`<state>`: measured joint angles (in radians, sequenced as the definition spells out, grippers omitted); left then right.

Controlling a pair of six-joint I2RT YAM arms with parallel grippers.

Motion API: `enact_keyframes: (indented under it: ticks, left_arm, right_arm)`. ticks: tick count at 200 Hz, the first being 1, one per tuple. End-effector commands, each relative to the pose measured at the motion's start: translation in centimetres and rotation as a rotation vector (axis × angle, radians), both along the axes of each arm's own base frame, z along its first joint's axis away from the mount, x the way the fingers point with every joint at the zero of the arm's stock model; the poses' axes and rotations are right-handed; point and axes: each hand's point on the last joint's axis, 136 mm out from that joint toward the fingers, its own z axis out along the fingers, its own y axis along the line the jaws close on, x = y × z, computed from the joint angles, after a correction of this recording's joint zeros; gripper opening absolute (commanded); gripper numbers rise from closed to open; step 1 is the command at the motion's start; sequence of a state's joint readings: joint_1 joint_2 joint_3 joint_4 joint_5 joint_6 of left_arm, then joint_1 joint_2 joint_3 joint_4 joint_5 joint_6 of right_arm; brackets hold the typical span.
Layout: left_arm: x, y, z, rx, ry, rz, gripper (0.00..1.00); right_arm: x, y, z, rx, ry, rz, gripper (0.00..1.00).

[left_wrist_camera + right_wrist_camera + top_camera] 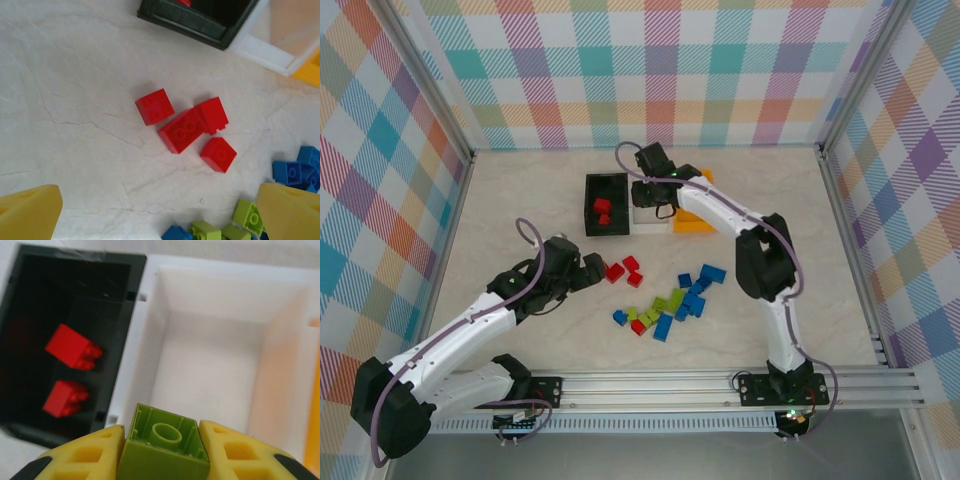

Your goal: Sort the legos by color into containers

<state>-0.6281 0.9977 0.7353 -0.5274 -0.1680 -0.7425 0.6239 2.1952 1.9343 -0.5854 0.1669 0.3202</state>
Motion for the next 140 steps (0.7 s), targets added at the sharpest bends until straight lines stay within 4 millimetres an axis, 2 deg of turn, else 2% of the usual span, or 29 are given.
enact_keyframes:
  ticks: [1,24,42,55,87,104,134,140]
  left_arm:
    - [-1.0,-1.3,-0.6,-0.014,0.039,-0.097,0.98]
    - [-1.5,-2.3,-1.5,-0.022,0.082,-0.157,0.98]
    - [-1.8,-3.0,-1.9,-0.026,0.111,-0.199,0.98]
    - [-2.1,-3.5,-2.2,-0.020,0.132,-0.232,0.98]
    - [-2.7,-4.7,-2.3,0.000,0.160,-0.293,0.95]
    - [-2.8,-5.5,-2.3,0.007,0.168,-0.324,0.90]
    - [-2.9,-7.7,-2.7,0.055,0.186,-0.407,0.80]
    - [-2.9,-8.3,-2.9,0.068,0.193,-0.430,0.77]
  right_arm:
    - [-0.1,0.2,-1.6,-0.020,0.063,0.012,0.28]
    - [0.1,0.0,-3.0,-0.022,0.094,-0.010,0.32]
    - [0.1,-0.3,-3.6,-0.020,0.112,-0.025,0.41]
    - [0.1,-0.4,-3.3,-0.009,0.108,-0.029,0.47]
    - [-0.4,-0.4,-0.4,0.038,0.059,-0.020,0.58]
    - [-1.1,-0.9,1.5,0.063,0.026,-0.020,0.59]
    - [-4.0,-2.8,3.6,0.104,-0.004,-0.034,0.57]
    - [-4.8,-3.5,3.4,0.102,0.005,-0.039,0.57]
